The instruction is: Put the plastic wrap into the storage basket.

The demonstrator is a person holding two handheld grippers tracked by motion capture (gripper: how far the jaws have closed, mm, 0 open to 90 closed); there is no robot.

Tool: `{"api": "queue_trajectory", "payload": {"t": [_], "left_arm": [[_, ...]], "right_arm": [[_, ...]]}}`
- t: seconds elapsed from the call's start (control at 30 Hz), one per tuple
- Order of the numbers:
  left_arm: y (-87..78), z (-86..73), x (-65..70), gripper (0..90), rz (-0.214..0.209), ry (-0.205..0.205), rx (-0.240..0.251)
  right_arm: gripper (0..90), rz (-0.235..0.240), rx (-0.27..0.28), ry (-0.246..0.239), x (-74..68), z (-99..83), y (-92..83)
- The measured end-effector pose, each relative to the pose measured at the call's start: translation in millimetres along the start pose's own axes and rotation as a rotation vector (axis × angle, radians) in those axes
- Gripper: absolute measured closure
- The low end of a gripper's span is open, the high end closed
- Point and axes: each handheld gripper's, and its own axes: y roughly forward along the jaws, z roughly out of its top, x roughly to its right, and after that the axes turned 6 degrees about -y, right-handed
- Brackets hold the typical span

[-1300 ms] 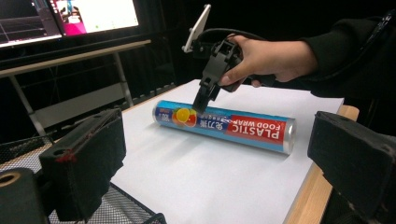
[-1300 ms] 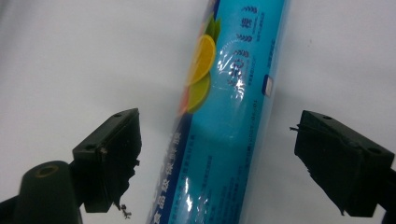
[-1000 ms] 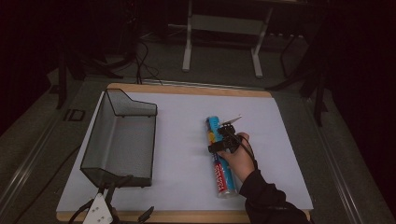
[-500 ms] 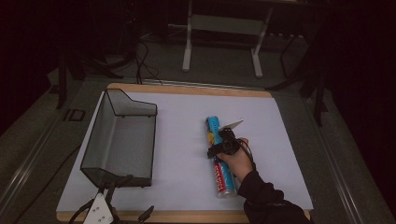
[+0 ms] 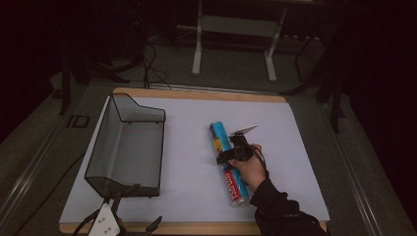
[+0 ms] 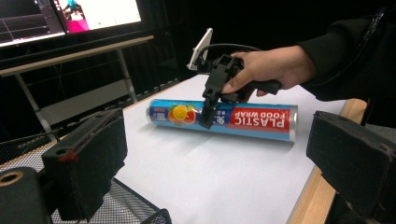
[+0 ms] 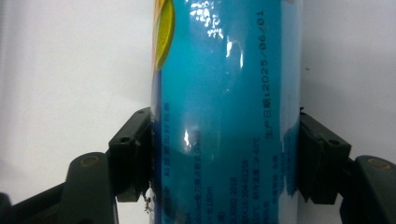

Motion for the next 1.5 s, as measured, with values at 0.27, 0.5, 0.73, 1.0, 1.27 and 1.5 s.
{"api": "queue_trajectory", "payload": {"t": [0.27, 0.5, 0.73, 1.0, 1.27, 1.5], "left_arm": [[-0.5, 0.0, -0.1, 6.1, 0.001, 0.004, -0.001], [-0.5, 0.0, 0.0, 6.1, 0.004, 0.006, -0.002], [-0.7, 0.1, -0.1, 6.1, 0.005, 0.007, -0.001], [-1.4, 0.1, -0.8, 6.1, 0.005, 0.006, 0.001], [-2.3, 0.2, -1.1, 6.1, 0.006, 0.007, 0.001], [-2.8, 0.2, -1.4, 6.1, 0.006, 0.005, -0.001]], "right_arm": [[31.6, 0.026, 0.066, -0.006, -8.4, 7.2, -15.4], [31.6, 0.089, 0.14, -0.028, -16.0, 14.3, -34.8], [31.7, 0.119, 0.225, -0.049, -30.6, 24.1, -56.6], [31.7, 0.149, 0.284, -0.074, -50.9, 36.6, -70.6], [31.7, 0.173, 0.315, -0.114, -78.5, 47.8, -77.8], [31.7, 0.199, 0.347, -0.137, -103.5, 58.5, -79.1]]}}
